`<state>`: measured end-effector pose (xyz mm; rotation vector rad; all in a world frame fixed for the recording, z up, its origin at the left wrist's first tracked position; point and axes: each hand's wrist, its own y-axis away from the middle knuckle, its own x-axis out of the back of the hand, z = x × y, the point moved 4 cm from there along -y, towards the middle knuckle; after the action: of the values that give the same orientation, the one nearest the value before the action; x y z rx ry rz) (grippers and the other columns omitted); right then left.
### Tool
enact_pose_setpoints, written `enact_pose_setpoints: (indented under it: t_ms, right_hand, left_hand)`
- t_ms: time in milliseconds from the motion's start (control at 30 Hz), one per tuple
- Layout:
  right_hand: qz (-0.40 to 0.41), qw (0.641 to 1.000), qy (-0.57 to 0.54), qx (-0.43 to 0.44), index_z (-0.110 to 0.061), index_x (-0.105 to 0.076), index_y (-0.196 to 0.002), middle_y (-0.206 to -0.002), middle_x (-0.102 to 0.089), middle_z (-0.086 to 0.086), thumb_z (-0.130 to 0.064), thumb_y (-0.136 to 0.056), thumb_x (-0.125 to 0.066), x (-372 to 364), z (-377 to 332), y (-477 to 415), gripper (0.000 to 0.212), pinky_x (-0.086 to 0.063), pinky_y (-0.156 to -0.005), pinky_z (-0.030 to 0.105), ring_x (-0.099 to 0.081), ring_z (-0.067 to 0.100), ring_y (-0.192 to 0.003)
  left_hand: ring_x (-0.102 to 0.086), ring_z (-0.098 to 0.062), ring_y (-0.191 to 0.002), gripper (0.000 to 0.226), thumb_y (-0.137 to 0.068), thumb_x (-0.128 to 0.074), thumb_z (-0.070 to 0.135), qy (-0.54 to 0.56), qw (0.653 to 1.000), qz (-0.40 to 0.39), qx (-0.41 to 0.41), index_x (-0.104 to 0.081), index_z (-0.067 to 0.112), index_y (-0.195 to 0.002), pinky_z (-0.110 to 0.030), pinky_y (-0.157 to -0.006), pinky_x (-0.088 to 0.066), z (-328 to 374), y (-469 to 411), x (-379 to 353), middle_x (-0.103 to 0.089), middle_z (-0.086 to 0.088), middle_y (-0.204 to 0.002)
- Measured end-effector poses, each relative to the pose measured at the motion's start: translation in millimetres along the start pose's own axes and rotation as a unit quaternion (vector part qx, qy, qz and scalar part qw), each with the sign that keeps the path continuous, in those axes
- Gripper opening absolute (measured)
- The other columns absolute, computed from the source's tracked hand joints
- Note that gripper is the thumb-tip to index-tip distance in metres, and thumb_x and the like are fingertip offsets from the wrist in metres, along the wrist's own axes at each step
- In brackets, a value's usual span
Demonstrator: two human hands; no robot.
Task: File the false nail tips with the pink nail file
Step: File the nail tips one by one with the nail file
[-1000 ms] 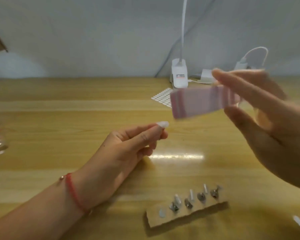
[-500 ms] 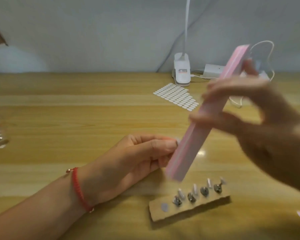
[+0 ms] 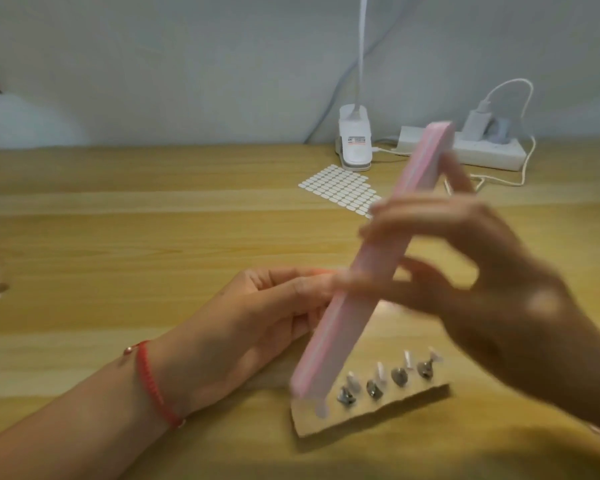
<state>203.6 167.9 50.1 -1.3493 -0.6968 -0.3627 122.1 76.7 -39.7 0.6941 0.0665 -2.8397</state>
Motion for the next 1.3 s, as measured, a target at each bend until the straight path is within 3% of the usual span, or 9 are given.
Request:
enact_pose_setpoints:
  t_ms: [133, 167, 333, 467, 700, 933, 1100, 1233, 1300]
  right_hand:
    - [0.051, 0.988, 0.072, -0.130, -0.012, -0.057, -0.125, -0.120, -0.055, 0.027, 0.015, -0.094, -0.053, 50.3, 79.7, 60.7, 0.042, -0.035, -0.106, 0.018, -0.053, 0.028, -0.113]
    - [0.064, 0.978, 0.074, -0.186, -0.013, -0.056, -0.126, -0.120, -0.055, 0.027, 0.016, -0.093, -0.053, 46.9, 90.8, 64.3, 0.044, -0.034, -0.102, 0.013, -0.051, 0.024, -0.112]
    - [-0.007, 0.983, 0.028, -0.179, -0.010, -0.059, -0.125, -0.120, -0.055, 0.024, 0.022, -0.088, -0.053, 6.0, 103.5, 93.2, 0.049, -0.038, -0.100, 0.028, -0.052, 0.028, -0.110]
    - [-0.006, 0.986, 0.009, -0.165, -0.010, -0.061, -0.125, -0.120, -0.055, 0.022, 0.020, -0.089, -0.052, -2.3, 107.8, 100.7, 0.048, -0.038, -0.099, 0.029, -0.050, 0.024, -0.111]
    - [-0.032, 0.989, -0.003, -0.145, -0.010, -0.062, -0.125, -0.118, -0.055, 0.022, 0.020, -0.089, -0.053, -10.2, 107.9, 103.3, 0.047, -0.038, -0.100, 0.030, -0.050, 0.026, -0.111]
    - [-0.047, 0.990, -0.018, -0.130, -0.011, -0.062, -0.125, -0.116, -0.057, 0.024, 0.008, -0.093, -0.049, -12.6, 105.6, 103.4, 0.039, -0.039, -0.095, 0.032, -0.054, 0.038, -0.106]
    - [-0.053, 0.991, -0.023, -0.123, -0.012, -0.059, -0.126, -0.117, -0.057, 0.025, 0.018, -0.090, -0.054, -13.8, 102.2, 102.5, 0.047, -0.043, -0.093, 0.040, -0.055, 0.041, -0.106]
    - [-0.060, 0.990, -0.024, -0.124, -0.010, -0.062, -0.125, -0.118, -0.057, 0.024, 0.015, -0.091, -0.055, -13.3, 102.6, 102.8, 0.044, -0.042, -0.094, 0.037, -0.055, 0.040, -0.108]
    - [-0.060, 0.990, -0.025, -0.127, -0.009, -0.063, -0.125, -0.118, -0.057, 0.024, 0.013, -0.092, -0.053, -13.0, 103.4, 103.3, 0.041, -0.041, -0.095, 0.035, -0.055, 0.039, -0.108]
  left_hand:
    - [-0.058, 0.001, -0.059, 0.037, -0.056, -0.088, 0.041, -0.004, 0.998, 0.059, -0.028, -0.079, 0.021, -0.085, -0.017, -0.067, -0.051, -5.2, -8.0, 16.5, -0.070, 0.008, -0.071]
    - [-0.059, 0.002, -0.061, 0.037, -0.057, -0.088, 0.041, 0.003, 0.998, 0.058, -0.030, -0.079, 0.022, -0.087, -0.017, -0.067, -0.051, -5.1, -8.6, 16.6, -0.071, 0.009, -0.074]
    - [-0.070, -0.004, -0.077, 0.038, -0.059, -0.087, 0.041, -0.004, 0.995, 0.094, -0.036, -0.079, 0.022, -0.091, -0.018, -0.070, -0.054, 0.5, -2.7, 17.9, -0.075, 0.005, -0.090]
    - [-0.070, -0.009, -0.089, 0.020, -0.072, -0.076, 0.035, -0.095, 0.987, 0.126, -0.043, -0.079, 0.023, -0.087, -0.018, -0.072, -0.053, 8.7, 1.2, 13.5, -0.075, 0.002, -0.094]
    - [-0.062, -0.006, -0.069, 0.026, -0.060, -0.082, 0.034, -0.198, 0.971, 0.111, -0.070, -0.079, 0.022, -0.083, -0.019, -0.067, -0.052, 32.4, 3.3, -0.6, -0.069, 0.006, -0.074]
    - [-0.064, -0.004, -0.068, 0.028, -0.056, -0.086, 0.035, -0.260, 0.955, 0.135, -0.055, -0.078, 0.022, -0.079, -0.016, -0.066, -0.051, 26.9, 31.2, 1.5, -0.071, 0.008, -0.075]
    - [-0.059, -0.008, -0.067, 0.029, -0.055, -0.080, 0.048, -0.408, 0.894, 0.182, -0.034, -0.074, 0.029, -0.076, -0.019, -0.062, -0.047, 7.8, 61.7, -2.8, -0.072, 0.004, -0.078]
    - [-0.064, 0.002, -0.063, 0.036, -0.058, -0.082, 0.032, -0.455, 0.861, 0.216, -0.067, -0.056, 0.033, -0.083, -0.005, -0.061, -0.044, 5.3, 66.4, -12.3, -0.073, 0.006, -0.080]
    - [-0.066, 0.000, -0.068, 0.039, -0.060, -0.080, 0.035, -0.516, 0.825, 0.214, -0.088, -0.049, 0.034, -0.084, -0.003, -0.063, -0.040, 5.2, 65.2, -18.0, -0.073, 0.014, -0.081]
